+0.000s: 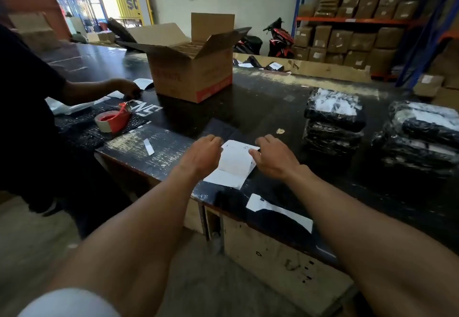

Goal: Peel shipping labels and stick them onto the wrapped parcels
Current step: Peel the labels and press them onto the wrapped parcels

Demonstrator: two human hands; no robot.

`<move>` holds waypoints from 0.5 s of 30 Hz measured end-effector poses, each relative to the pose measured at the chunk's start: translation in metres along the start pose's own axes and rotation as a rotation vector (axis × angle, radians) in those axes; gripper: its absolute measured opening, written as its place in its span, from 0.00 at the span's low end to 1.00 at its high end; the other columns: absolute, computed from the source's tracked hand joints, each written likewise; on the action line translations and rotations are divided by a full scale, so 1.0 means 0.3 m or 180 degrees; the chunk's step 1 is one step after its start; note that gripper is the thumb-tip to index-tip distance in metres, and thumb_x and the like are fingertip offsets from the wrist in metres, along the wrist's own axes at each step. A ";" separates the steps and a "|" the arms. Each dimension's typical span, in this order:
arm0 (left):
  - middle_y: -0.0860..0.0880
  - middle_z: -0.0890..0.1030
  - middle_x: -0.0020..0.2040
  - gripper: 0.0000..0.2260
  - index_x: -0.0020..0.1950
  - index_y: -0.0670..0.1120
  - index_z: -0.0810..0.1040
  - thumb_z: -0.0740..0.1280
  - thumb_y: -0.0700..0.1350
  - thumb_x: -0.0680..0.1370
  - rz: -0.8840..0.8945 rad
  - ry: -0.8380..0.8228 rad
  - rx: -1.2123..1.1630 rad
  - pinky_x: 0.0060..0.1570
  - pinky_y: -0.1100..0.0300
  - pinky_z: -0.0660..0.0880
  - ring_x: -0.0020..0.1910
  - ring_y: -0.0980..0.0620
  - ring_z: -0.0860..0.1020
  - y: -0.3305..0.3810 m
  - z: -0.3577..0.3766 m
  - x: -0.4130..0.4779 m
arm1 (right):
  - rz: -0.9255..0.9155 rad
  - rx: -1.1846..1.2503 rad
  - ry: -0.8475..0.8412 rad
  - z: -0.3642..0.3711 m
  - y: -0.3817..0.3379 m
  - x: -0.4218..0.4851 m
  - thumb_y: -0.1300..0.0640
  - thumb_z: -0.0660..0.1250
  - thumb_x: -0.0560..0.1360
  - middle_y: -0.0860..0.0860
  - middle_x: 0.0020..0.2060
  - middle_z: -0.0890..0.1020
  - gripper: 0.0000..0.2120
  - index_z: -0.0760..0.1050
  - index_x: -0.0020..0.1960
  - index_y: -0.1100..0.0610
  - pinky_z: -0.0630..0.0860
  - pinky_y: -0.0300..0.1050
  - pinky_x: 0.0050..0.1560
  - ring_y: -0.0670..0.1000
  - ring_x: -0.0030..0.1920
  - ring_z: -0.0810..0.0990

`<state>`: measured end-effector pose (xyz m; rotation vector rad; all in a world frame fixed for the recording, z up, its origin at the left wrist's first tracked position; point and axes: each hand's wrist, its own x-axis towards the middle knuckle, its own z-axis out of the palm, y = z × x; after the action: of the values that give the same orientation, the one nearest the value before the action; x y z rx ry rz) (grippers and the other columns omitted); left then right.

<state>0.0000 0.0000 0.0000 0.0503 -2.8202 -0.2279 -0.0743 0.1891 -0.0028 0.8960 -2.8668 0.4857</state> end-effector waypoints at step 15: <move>0.44 0.72 0.70 0.21 0.73 0.44 0.70 0.58 0.51 0.82 0.0508 -0.0863 -0.0286 0.65 0.49 0.68 0.68 0.44 0.69 -0.224 0.247 0.141 | 0.0846 -0.0103 -0.0667 0.235 -0.066 0.115 0.40 0.61 0.78 0.56 0.72 0.68 0.30 0.65 0.74 0.55 0.68 0.57 0.69 0.59 0.70 0.67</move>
<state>-0.0624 -0.0577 -0.0677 -0.2425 -3.0575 -0.3477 -0.0913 0.1319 -0.0576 0.5943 -3.1954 0.3865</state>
